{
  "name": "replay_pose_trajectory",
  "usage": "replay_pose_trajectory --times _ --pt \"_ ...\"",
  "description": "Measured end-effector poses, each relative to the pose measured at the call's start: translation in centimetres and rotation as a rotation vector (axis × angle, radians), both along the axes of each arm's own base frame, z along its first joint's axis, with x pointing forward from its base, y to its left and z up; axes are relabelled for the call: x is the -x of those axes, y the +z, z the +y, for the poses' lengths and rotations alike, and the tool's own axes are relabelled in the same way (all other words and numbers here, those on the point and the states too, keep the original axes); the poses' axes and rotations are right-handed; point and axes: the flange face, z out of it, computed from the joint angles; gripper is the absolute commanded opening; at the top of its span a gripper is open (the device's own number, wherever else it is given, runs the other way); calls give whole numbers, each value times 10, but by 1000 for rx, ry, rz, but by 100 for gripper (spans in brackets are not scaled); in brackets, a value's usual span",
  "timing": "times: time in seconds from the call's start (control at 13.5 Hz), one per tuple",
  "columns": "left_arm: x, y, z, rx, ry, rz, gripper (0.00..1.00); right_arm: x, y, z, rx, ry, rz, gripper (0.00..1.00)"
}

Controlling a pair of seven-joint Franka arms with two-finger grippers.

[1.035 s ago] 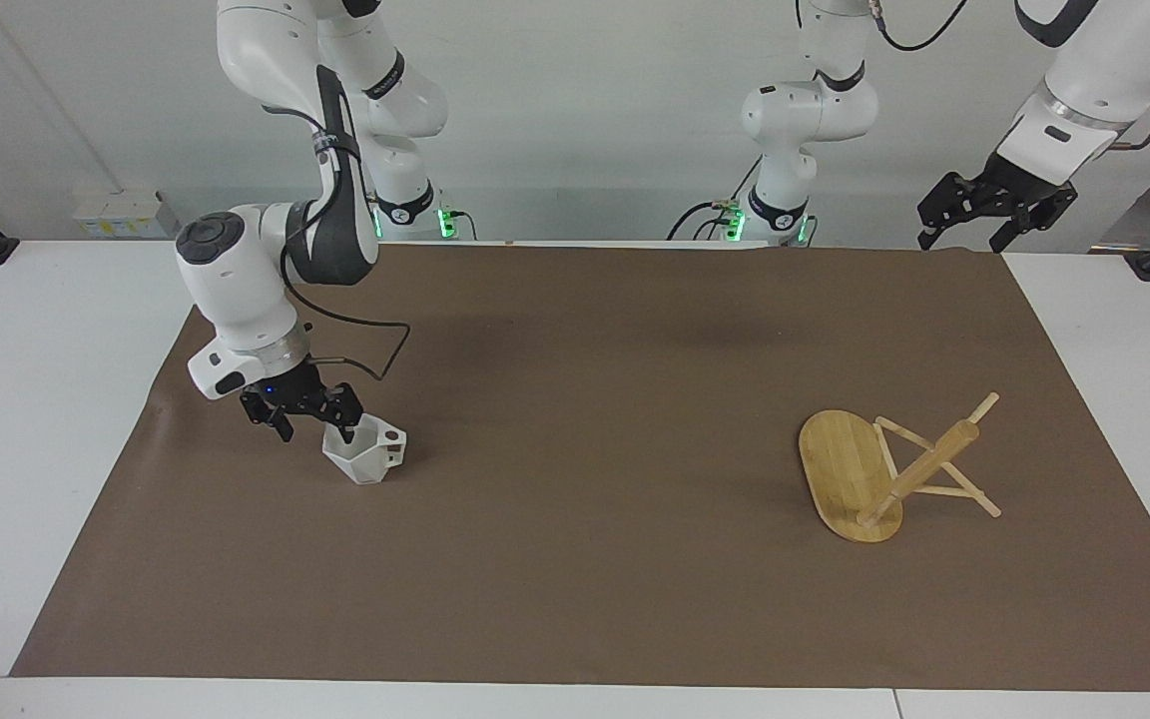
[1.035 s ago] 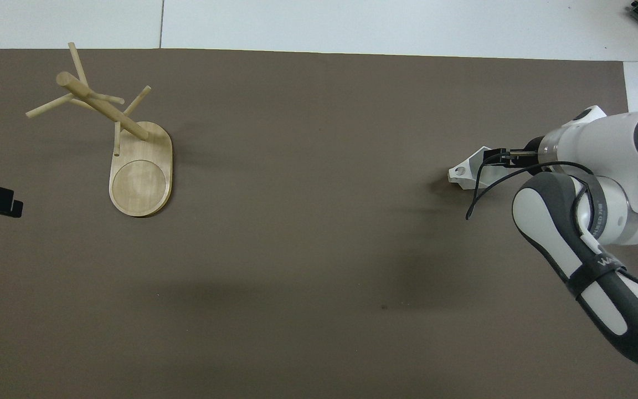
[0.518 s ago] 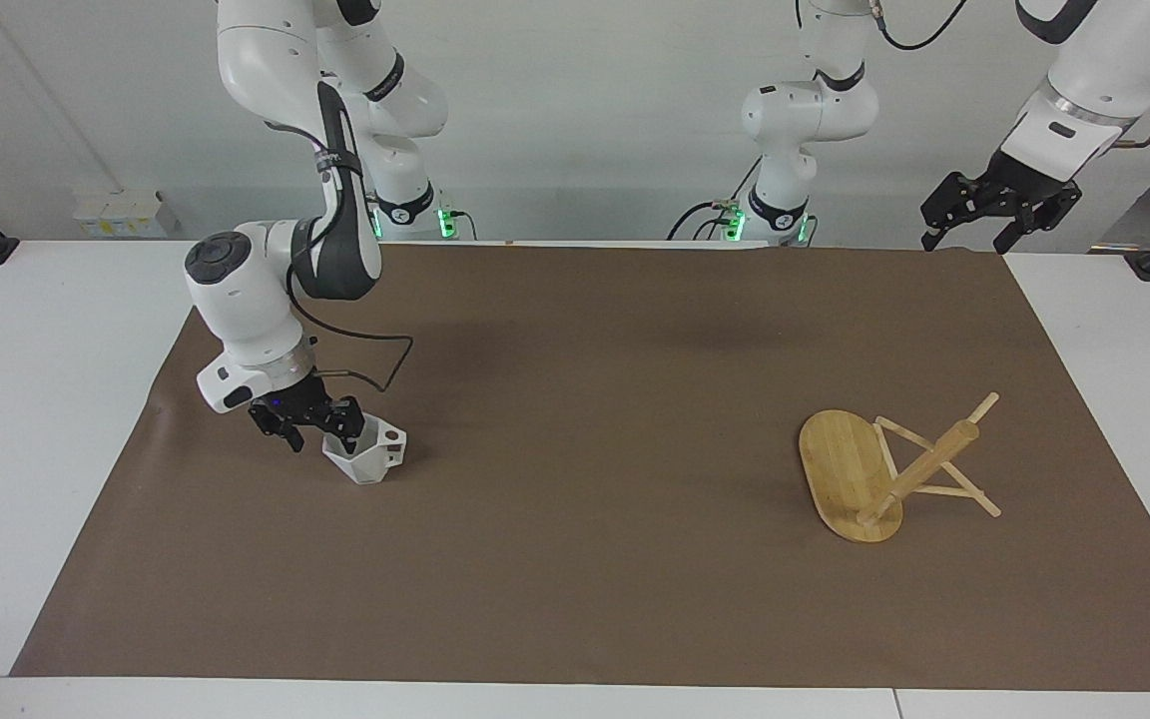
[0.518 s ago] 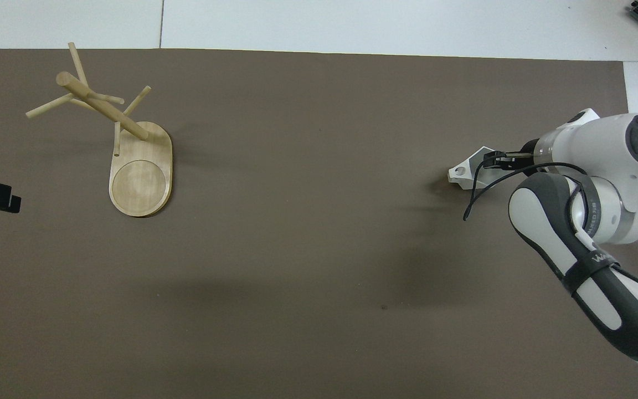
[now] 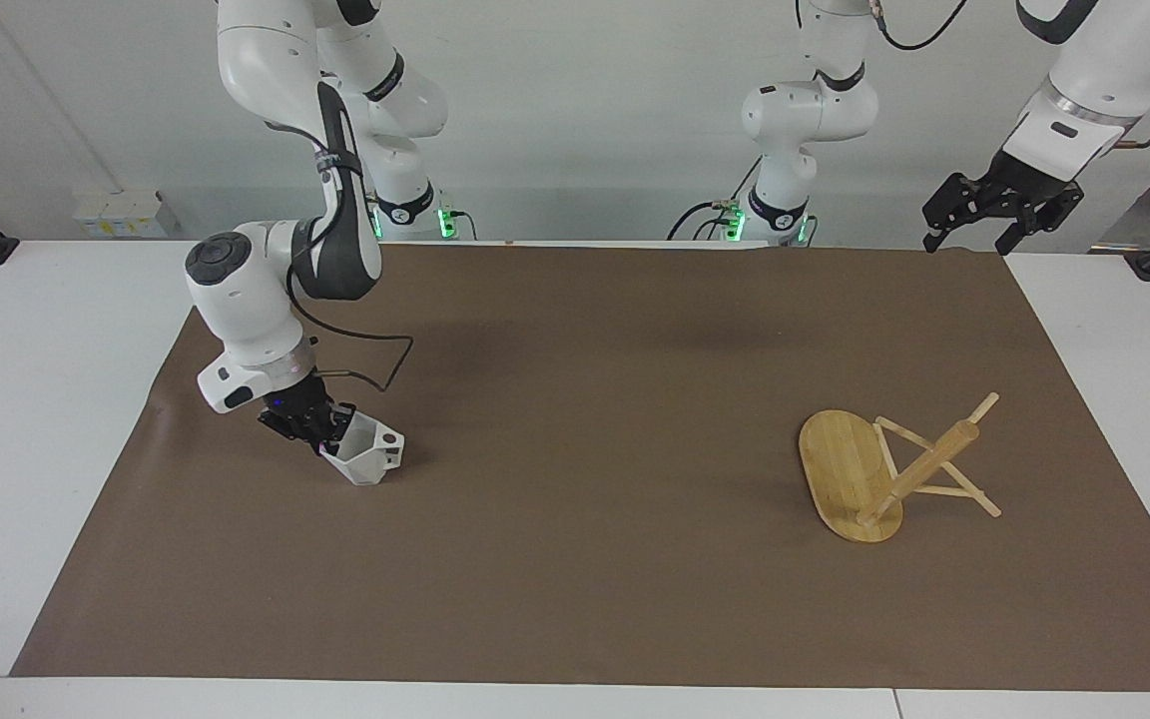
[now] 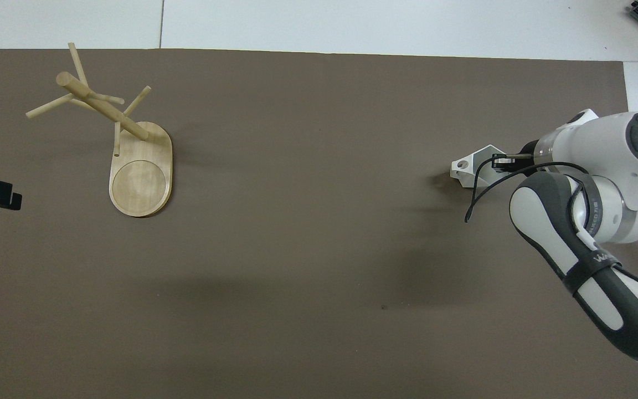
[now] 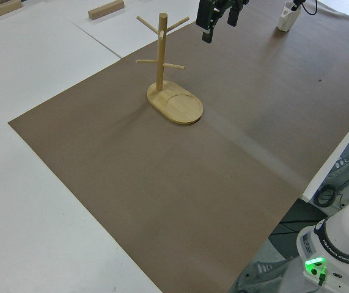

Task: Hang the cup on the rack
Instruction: 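Carry the cup toward the mug tree while the left gripper approaches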

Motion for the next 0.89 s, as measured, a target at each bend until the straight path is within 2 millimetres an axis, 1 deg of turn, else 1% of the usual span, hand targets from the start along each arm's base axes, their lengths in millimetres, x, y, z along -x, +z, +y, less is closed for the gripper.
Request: replay_pose_trajectory --times 0.07,0.15,0.22,0.37,0.44,0.59,0.74,0.89 --pt "0 0 -1 0 -1 1 100 -1 6 0 0 2 17 0" --pt "0 0 -2 0 -3 1 100 -4 19 0 -1 4 37 0" --pt "0 -1 -2 0 -4 1 100 -7 38 1 -1 8 57 0" --pt "0 -1 -3 0 -5 1 100 -9 84 6 -4 21 90 0" --pt "0 -1 -3 0 -5 1 100 -8 108 14 -15 37 100 0" --pt "-1 0 -3 0 -5 -5 100 -1 152 39 -98 80 93 0" --pt "-2 1 -3 0 -12 -22 100 8 181 66 -243 115 77 0" --pt "-6 0 -3 0 -39 -51 100 15 201 92 -439 180 45 0"
